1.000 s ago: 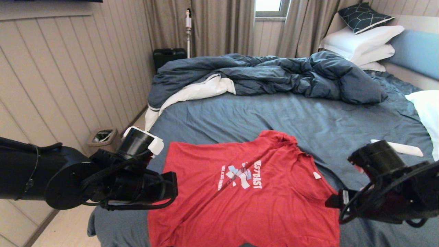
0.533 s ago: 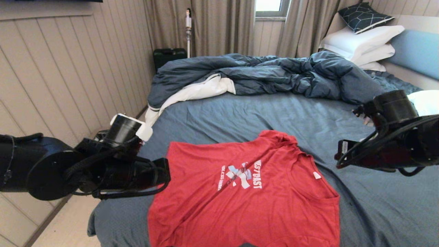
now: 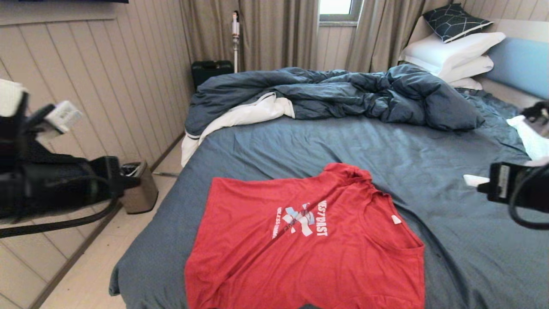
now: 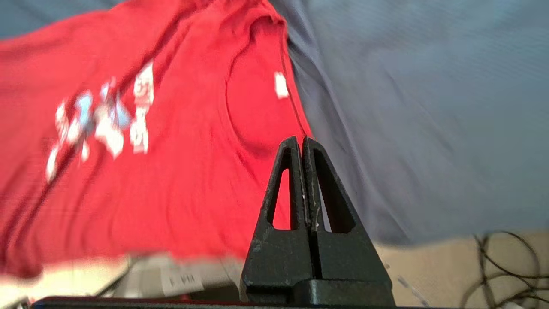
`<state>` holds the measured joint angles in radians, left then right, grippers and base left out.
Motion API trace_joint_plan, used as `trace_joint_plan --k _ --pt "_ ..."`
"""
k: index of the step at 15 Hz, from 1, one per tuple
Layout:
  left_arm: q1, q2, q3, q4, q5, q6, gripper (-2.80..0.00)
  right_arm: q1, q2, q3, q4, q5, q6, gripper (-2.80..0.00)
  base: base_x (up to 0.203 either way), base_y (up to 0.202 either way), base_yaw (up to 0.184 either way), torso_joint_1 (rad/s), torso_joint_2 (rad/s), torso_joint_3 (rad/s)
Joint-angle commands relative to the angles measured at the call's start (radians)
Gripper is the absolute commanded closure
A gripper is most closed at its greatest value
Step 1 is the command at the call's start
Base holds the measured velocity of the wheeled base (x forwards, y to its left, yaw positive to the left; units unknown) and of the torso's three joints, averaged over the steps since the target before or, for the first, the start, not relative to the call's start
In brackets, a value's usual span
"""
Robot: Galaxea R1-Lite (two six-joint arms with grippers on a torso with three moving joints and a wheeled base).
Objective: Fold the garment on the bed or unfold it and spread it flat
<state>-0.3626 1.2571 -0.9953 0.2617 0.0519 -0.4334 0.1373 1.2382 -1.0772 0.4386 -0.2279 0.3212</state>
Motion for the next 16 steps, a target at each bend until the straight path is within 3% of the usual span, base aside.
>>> trace_joint_plan --k 1,4,6,8,10,12,14,16 --pt "0.038 -0.282 0.010 0.102 0.020 0.043 0.00 0.005 -0.248 0.046 0.059 -0.002 -0.011 0.00 0.000 0.000 0.000 0.000 0.00 0.000" --pt "0.089 -0.556 0.084 0.227 0.127 0.127 0.00 0.007 -0.541 0.223 0.116 -0.005 -0.066 0.00 0.000 0.000 0.000 0.000 0.00 0.000" --pt "0.104 -0.725 0.224 0.245 0.175 0.205 0.00 0.001 -0.706 0.402 0.132 -0.005 -0.112 0.00 0.000 0.000 0.000 0.000 0.00 0.000" --pt "0.160 -0.825 0.342 0.255 0.202 0.242 0.00 -0.021 -0.791 0.523 0.138 -0.006 -0.136 0.00 0.000 0.000 0.000 0.000 0.00 0.000" --pt "0.297 -0.903 0.413 0.255 0.181 0.259 0.00 -0.126 -0.859 0.599 0.120 0.000 -0.148 0.00 0.000 0.000 0.000 0.000 0.00 0.000" --pt "0.339 -0.980 0.509 0.247 0.126 0.288 0.00 -0.184 -0.940 0.692 0.046 0.000 -0.167 0.00 0.000 0.000 0.000 0.000 0.00 0.000" --pt "0.346 -1.003 0.633 0.149 0.100 0.302 0.00 -0.199 -0.957 0.816 -0.106 0.000 -0.180 0.00 0.000 0.000 0.000 0.000 0.00 0.000" --pt "0.348 -1.016 0.778 -0.044 0.094 0.342 0.00 -0.198 -0.962 0.951 -0.316 0.029 -0.231 0.00 0.000 0.000 0.000 0.000 0.00 0.000"
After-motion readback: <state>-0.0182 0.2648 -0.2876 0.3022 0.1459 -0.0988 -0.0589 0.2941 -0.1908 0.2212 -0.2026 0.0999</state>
